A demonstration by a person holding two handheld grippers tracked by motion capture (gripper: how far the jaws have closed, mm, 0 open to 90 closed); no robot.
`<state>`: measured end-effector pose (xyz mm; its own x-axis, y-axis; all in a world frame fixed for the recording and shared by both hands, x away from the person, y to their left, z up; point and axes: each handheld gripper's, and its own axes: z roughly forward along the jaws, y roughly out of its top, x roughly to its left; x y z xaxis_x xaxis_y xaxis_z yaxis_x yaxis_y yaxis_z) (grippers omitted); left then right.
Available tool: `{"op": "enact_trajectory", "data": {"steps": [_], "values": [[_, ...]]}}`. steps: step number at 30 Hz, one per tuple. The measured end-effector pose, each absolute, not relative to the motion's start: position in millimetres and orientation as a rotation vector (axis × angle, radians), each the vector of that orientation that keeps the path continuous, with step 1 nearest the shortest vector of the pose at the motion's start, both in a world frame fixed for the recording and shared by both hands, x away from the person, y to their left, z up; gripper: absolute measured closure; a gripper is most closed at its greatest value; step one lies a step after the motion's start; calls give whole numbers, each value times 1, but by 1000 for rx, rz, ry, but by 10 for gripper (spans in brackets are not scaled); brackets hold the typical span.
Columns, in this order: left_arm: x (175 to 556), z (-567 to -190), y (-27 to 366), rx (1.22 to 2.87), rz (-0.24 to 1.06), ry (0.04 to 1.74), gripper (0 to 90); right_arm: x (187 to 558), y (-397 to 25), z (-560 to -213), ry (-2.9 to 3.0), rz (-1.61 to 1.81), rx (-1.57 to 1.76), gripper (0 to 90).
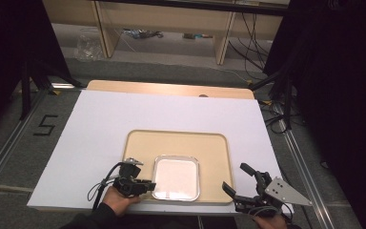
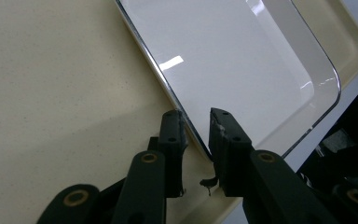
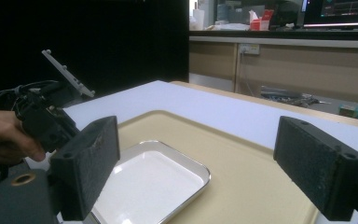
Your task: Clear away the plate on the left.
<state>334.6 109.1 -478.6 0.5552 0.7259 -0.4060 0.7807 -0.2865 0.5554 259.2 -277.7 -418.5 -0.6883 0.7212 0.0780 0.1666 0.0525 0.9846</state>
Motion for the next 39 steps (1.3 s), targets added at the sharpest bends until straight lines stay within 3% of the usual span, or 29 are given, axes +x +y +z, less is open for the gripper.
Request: {"op": "enact_trajectory", "data": {"steps": [16, 29, 39], "values": [[333, -477, 105, 2057, -111, 1202, 699, 261, -279, -418, 1890, 1660, 857, 152], [332, -458, 119, 1951, 1, 1221, 361, 259, -277, -419, 1896, 1673, 887, 152], [328, -445, 129, 1834, 110, 1178, 222, 259, -277, -419, 1896, 1672, 888, 152]]}}
